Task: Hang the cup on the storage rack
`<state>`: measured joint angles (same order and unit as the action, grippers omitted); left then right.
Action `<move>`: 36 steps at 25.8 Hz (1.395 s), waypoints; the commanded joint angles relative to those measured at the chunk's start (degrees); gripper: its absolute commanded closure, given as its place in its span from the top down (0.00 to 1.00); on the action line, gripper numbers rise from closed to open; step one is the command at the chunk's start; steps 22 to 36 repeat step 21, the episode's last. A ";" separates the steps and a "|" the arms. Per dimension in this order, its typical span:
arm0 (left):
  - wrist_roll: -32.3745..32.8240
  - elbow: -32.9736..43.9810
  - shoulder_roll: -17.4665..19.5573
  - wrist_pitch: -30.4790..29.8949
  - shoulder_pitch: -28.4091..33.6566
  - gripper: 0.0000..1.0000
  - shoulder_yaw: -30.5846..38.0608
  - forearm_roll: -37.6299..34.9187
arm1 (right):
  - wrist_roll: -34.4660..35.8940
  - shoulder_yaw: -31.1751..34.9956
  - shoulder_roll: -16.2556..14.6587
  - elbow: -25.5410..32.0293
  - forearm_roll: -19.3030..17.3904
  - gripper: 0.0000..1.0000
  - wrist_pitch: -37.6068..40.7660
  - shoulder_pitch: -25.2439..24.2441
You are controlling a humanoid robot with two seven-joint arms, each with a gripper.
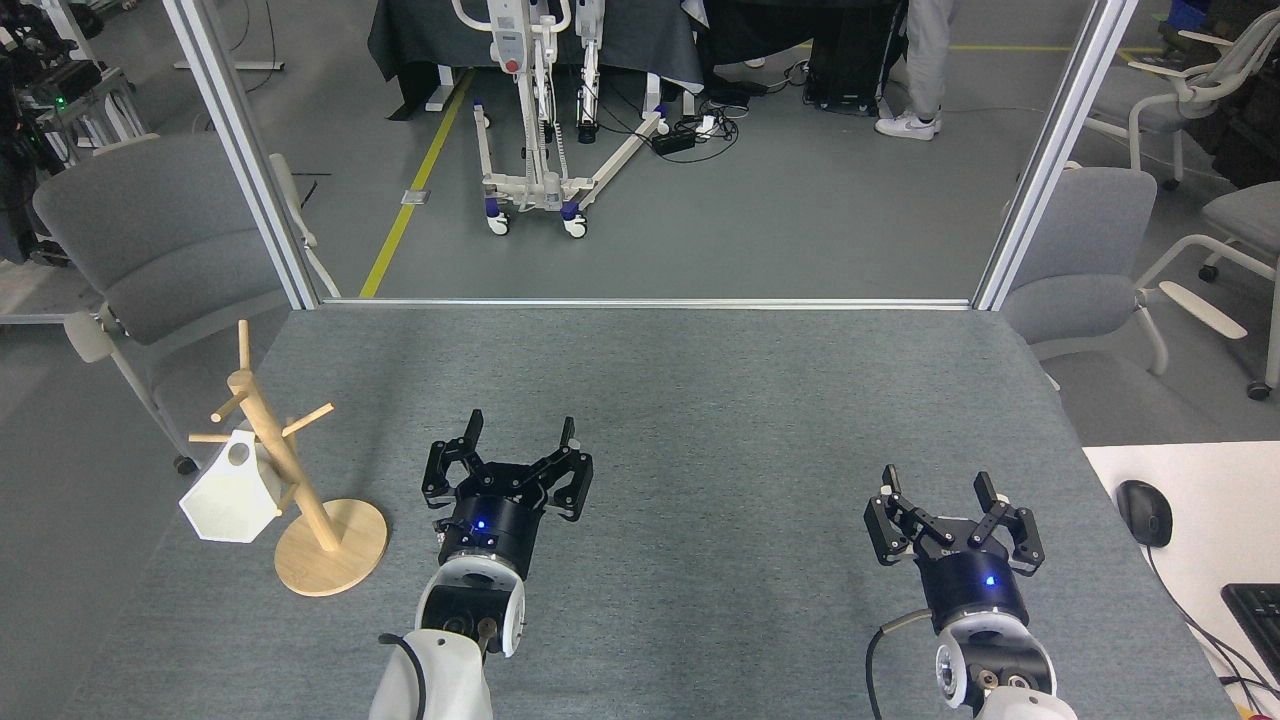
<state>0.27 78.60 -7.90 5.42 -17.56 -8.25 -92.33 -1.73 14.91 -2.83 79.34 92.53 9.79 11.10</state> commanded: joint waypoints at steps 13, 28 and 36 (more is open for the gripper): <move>0.52 8.85 0.26 -1.38 8.07 0.99 -2.82 0.84 | 0.41 -3.05 4.50 1.44 -0.60 1.00 -0.74 1.65; 0.61 8.42 0.61 -0.85 8.51 0.99 -2.38 0.84 | 0.24 -5.42 4.15 2.93 -0.34 1.00 -0.65 -1.69; 0.61 8.42 0.61 -0.85 8.51 0.99 -2.38 0.84 | 0.24 -5.42 4.15 2.93 -0.34 1.00 -0.65 -1.69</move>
